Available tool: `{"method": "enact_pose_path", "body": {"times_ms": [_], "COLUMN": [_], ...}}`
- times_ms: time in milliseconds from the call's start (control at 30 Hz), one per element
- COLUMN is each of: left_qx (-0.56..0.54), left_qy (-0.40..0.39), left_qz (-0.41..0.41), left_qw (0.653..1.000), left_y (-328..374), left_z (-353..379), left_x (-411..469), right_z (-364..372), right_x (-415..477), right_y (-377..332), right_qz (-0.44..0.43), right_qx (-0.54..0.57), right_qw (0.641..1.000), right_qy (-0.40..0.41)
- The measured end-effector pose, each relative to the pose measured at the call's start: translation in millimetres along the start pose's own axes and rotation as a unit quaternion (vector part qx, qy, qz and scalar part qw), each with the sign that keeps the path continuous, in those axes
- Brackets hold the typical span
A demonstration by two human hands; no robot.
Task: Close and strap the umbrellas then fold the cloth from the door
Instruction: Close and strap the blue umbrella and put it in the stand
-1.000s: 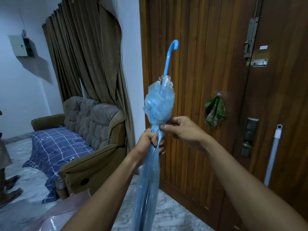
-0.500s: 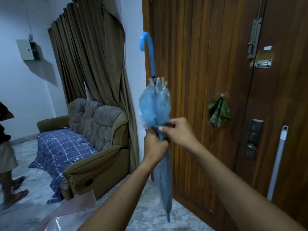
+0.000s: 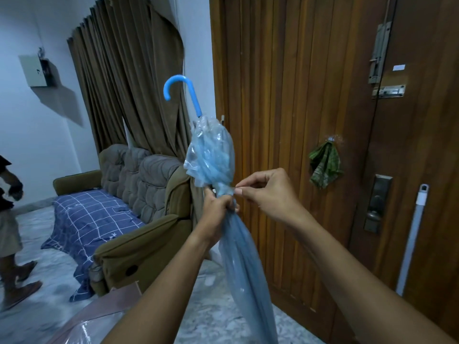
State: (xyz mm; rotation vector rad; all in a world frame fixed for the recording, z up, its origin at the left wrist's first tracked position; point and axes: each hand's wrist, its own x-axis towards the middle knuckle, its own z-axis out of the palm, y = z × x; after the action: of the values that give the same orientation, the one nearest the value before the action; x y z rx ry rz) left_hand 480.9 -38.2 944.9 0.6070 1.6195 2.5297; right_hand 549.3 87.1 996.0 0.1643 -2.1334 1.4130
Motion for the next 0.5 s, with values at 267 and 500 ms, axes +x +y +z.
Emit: {"method": "enact_pose_path", "body": {"times_ms": [267,500], "left_qx": [-0.018,-0.02], "left_qy": [-0.112,-0.103], "left_qz": [-0.071,-0.093], "left_qw": [0.991,0.99], "left_y": [28.4,32.6], "left_z": [-15.5,-7.0], "left_x": [-5.7,-9.8], "right_z": [-9.3,-0.1], "right_x": [4.8,11.3], "right_y": [-0.7,12.1], "right_qz": [0.035,0.114], "right_qx": [0.098,0.159], "right_qw": [0.995,0.981], "right_qy": [-0.013,-0.011]}}
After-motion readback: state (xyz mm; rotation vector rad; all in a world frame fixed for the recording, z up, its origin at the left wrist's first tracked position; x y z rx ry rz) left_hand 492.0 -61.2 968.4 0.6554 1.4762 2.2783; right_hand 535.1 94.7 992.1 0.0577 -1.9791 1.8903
